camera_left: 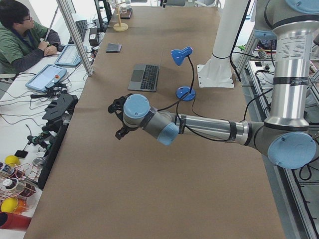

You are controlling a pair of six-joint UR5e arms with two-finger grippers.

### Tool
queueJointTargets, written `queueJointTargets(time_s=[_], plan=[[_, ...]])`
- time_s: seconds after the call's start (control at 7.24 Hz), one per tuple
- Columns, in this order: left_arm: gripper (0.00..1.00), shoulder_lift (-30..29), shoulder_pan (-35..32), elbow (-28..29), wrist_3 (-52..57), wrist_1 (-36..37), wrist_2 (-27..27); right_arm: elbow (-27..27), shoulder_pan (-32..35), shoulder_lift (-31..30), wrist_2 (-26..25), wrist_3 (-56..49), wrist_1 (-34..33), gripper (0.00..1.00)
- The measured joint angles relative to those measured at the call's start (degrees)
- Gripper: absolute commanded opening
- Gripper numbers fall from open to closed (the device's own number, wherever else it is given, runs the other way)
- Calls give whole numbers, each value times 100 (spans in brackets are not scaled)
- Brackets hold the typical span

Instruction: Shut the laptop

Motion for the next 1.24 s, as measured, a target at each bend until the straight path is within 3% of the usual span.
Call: queueJointTargets(time_s=[0.14, 0.41, 0.97, 1.11, 1.24], plan=[[98, -8, 413, -19, -1038, -687, 11, 5, -455, 12, -250, 1092, 822, 86], [98, -156, 1474, -23, -3309, -2072, 160, 123, -1723, 45, -1281, 3073, 2155, 77], [98, -561, 3623, -203, -5647, -3145, 1320, 985, -4252, 80, -3622, 4973, 2443, 59], [73, -654, 4056, -261, -5951, -3213, 1716, 1096, -4814, 116, -4190, 5162, 2419, 36], [1, -762, 4354, -294, -6185, -3237, 1979, 1144, -5212, 260, -4603, 5244, 2319, 0]])
